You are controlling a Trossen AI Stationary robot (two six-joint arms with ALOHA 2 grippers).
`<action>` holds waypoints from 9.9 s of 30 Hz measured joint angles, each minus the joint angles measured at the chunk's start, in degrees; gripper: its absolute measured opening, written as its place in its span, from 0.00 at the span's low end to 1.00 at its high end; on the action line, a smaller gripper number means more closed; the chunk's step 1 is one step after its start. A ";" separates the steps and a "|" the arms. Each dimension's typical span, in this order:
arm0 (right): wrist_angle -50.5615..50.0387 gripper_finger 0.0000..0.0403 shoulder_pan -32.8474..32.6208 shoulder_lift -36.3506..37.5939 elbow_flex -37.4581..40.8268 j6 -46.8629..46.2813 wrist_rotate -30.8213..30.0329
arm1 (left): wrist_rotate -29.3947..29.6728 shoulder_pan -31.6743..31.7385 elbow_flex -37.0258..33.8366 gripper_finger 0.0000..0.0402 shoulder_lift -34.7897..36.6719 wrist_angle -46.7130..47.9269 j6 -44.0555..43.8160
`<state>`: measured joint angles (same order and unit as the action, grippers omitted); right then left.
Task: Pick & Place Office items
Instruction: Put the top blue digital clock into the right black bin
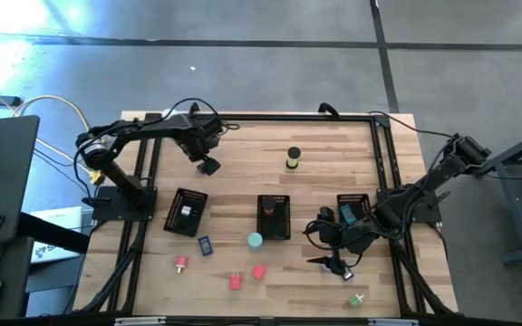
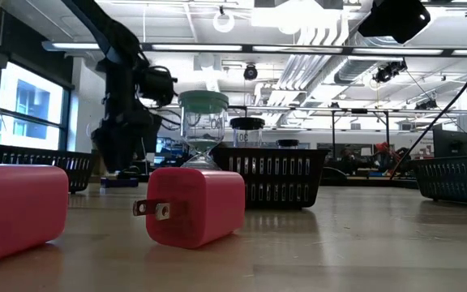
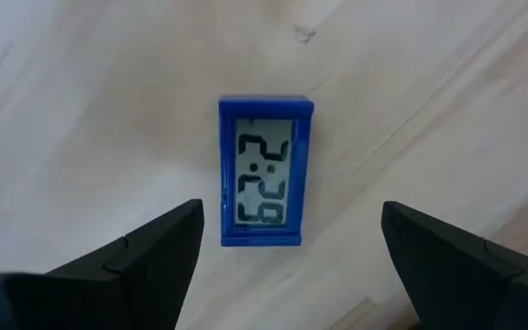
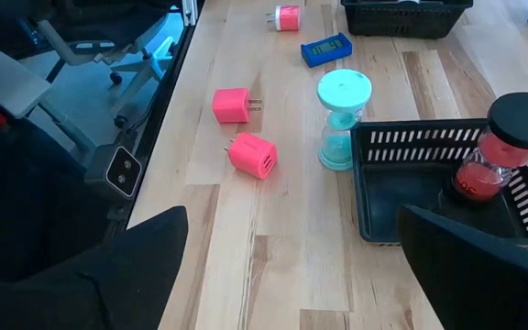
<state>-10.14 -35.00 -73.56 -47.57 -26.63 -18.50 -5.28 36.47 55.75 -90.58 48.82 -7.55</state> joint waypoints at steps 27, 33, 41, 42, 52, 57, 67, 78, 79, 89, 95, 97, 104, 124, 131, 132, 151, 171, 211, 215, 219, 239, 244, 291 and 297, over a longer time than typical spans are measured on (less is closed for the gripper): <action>-0.05 0.94 0.04 0.00 0.00 0.96 -2.55 | 1.07 -1.03 0.00 0.81 -1.96 -0.26 0.32; -0.05 0.94 0.04 0.00 0.00 1.07 -2.56 | 4.12 -1.05 0.00 0.81 -1.96 -0.24 2.84; -0.07 0.94 0.02 0.00 0.00 1.05 -2.56 | 4.27 -1.60 -0.14 0.81 -1.96 -0.28 1.11; -0.07 0.94 0.02 0.00 0.00 1.06 -2.54 | 4.26 -1.87 -0.18 0.81 -1.96 -0.27 0.79; -0.25 0.94 0.02 0.00 0.00 1.05 -2.55 | 6.33 -3.61 -0.61 0.81 -2.20 -0.94 -3.14; -0.25 0.94 0.02 0.00 0.00 1.03 -2.55 | 6.57 -3.54 -0.64 0.81 -2.20 -1.08 -3.20; -0.23 0.94 0.02 0.00 0.00 1.03 -2.55 | 4.98 -3.54 -3.12 0.81 -2.20 -4.24 -2.98; -0.20 0.94 0.02 0.00 0.00 1.03 -2.54 | 5.49 -3.54 -4.60 0.75 -2.20 -5.99 -2.98; -0.20 0.94 0.02 0.00 0.00 1.02 -2.55 | 5.67 -3.54 -4.61 0.73 -2.20 -6.01 -2.98; -0.20 0.94 0.02 0.00 0.00 1.01 -2.56 | 7.38 -3.63 -4.59 0.38 -2.20 -6.29 -2.77; -0.18 0.94 0.02 0.00 0.00 1.01 -2.54 | 8.08 -4.07 -4.59 0.35 -2.17 -6.27 -1.52; -0.18 0.94 0.02 0.00 0.00 1.01 -2.54 | 8.66 -4.74 -4.59 0.35 -2.02 -6.27 -0.74; 0.26 0.94 0.02 0.00 0.00 1.00 -2.54 | 9.14 -8.02 -4.50 0.35 3.25 -4.75 -0.76; 7.57 0.94 1.36 0.00 0.00 3.61 -3.87 | 8.44 -30.96 -4.44 0.35 27.55 -19.49 -5.95; 16.76 0.94 3.21 0.00 0.00 12.95 -4.54 | 8.37 -40.27 -4.41 0.35 25.05 -39.48 -0.10; 18.42 0.94 3.57 0.00 0.00 14.44 -5.31 | 8.37 -41.34 -4.39 0.35 24.60 -42.42 0.77; 33.31 0.94 10.40 0.02 -0.02 24.93 -8.16 | 8.33 -46.31 -4.37 0.35 11.41 -70.60 7.75; 21.00 0.94 14.73 0.02 -0.02 11.41 -1.63 | 8.41 -45.67 2.62 0.35 9.55 -42.92 2.47; 24.06 0.86 18.95 -9.11 -0.02 17.88 5.16 | 9.97 -45.96 6.51 0.35 2.76 -43.67 4.74; 24.46 0.74 19.04 -9.11 -0.02 17.89 5.13 | 9.91 -45.96 6.49 0.35 2.76 -43.69 4.72; 24.52 0.59 19.08 -9.11 -0.02 18.17 5.09 | 9.87 -45.96 6.49 0.35 2.79 -43.67 4.72; 23.59 0.35 18.85 -9.11 -0.04 20.61 3.68 | 9.95 -46.07 6.47 0.53 2.83 -43.71 7.47; 21.99 0.35 17.99 -9.04 -0.04 20.51 3.30 | 9.99 -46.51 6.45 0.68 2.83 -43.74 7.82; -59.75 0.35 -20.50 0.59 -6.32 -72.43 -27.09 | 12.10 -45.85 6.43 0.72 2.83 -46.51 7.58; -69.68 0.35 -20.50 -0.36 -7.39 -84.22 -17.48 | 13.20 -45.48 6.43 0.72 2.83 -46.51 7.71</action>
<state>-79.83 -55.51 -73.92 -54.96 -110.85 -35.99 7.92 -9.01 62.17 -87.74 2.31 0.16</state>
